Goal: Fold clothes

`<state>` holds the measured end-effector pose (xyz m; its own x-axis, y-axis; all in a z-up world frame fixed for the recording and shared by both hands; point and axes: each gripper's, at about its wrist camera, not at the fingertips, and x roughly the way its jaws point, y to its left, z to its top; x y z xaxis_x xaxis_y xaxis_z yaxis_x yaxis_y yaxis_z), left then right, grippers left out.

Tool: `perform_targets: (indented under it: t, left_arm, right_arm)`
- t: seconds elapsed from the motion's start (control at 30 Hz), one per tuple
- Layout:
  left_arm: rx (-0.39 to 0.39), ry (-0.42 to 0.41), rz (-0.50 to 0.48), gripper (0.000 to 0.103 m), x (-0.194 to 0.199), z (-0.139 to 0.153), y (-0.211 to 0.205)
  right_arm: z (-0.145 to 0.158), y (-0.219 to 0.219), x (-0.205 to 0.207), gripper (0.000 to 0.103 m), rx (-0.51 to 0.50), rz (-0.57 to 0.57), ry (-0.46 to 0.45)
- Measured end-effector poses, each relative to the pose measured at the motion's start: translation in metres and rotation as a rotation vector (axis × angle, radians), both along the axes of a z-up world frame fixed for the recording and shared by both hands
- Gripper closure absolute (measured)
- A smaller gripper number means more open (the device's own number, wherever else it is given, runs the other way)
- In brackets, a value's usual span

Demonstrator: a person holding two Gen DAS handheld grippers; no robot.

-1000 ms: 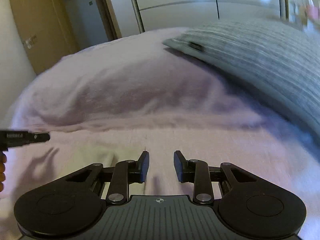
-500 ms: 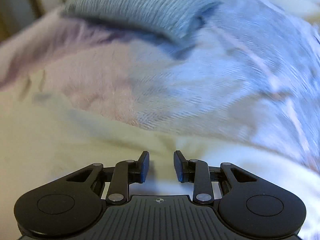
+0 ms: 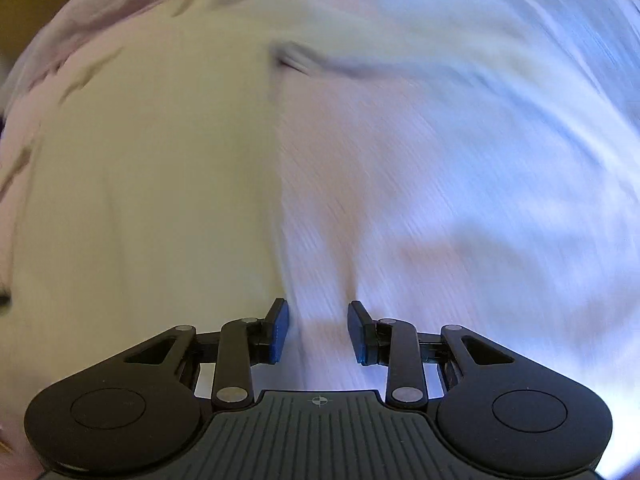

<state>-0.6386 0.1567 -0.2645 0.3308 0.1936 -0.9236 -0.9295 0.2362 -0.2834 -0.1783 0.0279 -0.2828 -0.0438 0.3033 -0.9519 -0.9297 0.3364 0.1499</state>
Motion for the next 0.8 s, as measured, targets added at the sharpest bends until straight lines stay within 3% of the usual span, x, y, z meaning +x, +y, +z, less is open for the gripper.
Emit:
perform_targets:
  t: [0.07,0.17,0.27,0.33,0.43,0.47,0.5,0.57,0.67,0.8]
  left_arm:
    - [-0.035,-0.041,0.093,0.084,-0.022,0.010,-0.018]
    - [-0.081,-0.194,0.251,0.063,-0.046,0.014,-0.035]
    - [-0.105,-0.298,0.350,0.057,-0.054,0.006,-0.051]
    - [-0.114,-0.345,0.391,0.054,-0.054,0.000,-0.060]
    - [-0.064,-0.246,0.282,0.071,-0.032,-0.005,-0.069]
    - [-0.064,-0.250,0.264,0.097,-0.031,-0.006,-0.069]
    - [-0.066,-0.297,0.265,0.100,-0.037,-0.004,-0.069]
    - [-0.044,-0.366,0.256,0.100,-0.049,0.004,-0.070]
    - [-0.001,-0.399,0.253,0.100,-0.073,0.019,-0.080]
    - [0.022,-0.308,0.218,0.099,-0.072,0.011,-0.082]
  right_arm:
    - [0.003,-0.027,0.009,0.072,-0.062,-0.072,0.044]
    - [0.011,-0.062,0.024,0.070,0.057,-0.207,0.217]
    - [-0.004,-0.081,0.040,0.047,0.138,-0.359,0.388]
    - [-0.014,-0.089,0.045,0.047,0.178,-0.415,0.479]
    - [-0.022,-0.097,0.038,0.052,0.202,-0.398,0.547]
    - [-0.023,-0.096,0.038,0.084,0.201,-0.382,0.551]
    - [-0.022,-0.095,0.039,0.095,0.204,-0.364,0.545]
    - [-0.011,-0.098,0.040,0.098,0.247,-0.328,0.524]
    - [0.002,-0.097,0.040,0.099,0.301,-0.271,0.516]
    - [0.006,-0.100,0.038,0.099,0.306,-0.236,0.491]
